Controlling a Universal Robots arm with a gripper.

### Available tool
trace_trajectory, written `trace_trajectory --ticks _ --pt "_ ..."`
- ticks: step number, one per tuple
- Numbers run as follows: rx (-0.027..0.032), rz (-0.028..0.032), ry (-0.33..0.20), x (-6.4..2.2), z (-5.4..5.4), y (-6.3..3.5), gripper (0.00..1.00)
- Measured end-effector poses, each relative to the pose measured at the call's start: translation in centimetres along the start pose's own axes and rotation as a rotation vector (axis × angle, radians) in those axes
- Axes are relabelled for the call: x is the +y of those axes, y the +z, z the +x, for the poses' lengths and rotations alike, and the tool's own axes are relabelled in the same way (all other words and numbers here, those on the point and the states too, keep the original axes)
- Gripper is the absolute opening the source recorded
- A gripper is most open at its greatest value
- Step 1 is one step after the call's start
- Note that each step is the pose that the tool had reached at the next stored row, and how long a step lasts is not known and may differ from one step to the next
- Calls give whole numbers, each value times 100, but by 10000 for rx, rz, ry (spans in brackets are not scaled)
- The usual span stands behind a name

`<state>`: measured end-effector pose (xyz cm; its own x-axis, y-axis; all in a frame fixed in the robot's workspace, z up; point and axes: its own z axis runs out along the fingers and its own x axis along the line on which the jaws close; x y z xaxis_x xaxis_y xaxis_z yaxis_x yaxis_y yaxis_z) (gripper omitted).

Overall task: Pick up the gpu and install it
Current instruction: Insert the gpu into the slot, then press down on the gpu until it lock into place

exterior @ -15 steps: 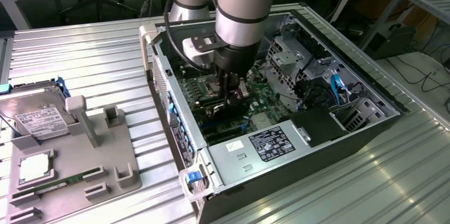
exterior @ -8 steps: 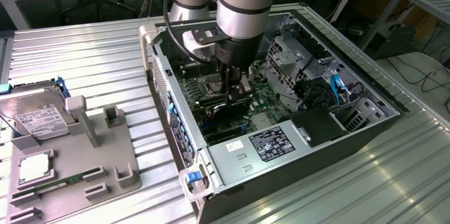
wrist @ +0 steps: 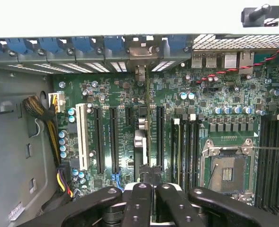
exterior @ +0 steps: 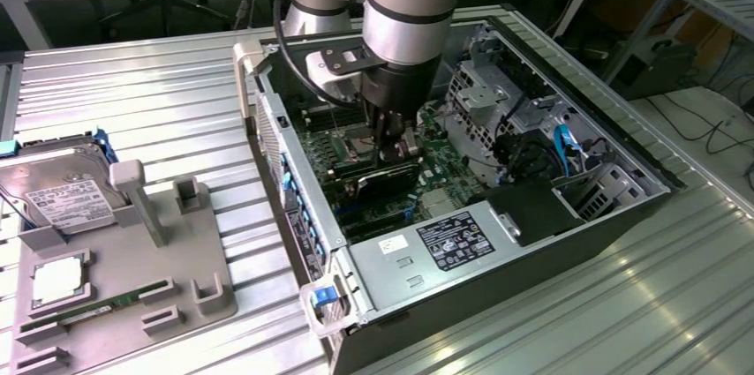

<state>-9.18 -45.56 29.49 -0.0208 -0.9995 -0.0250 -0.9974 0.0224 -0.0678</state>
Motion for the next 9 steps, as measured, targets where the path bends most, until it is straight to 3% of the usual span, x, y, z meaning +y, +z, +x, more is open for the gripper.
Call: trace_trajectory --ticks 9 --pt "0 0 0 0 0 0 11"
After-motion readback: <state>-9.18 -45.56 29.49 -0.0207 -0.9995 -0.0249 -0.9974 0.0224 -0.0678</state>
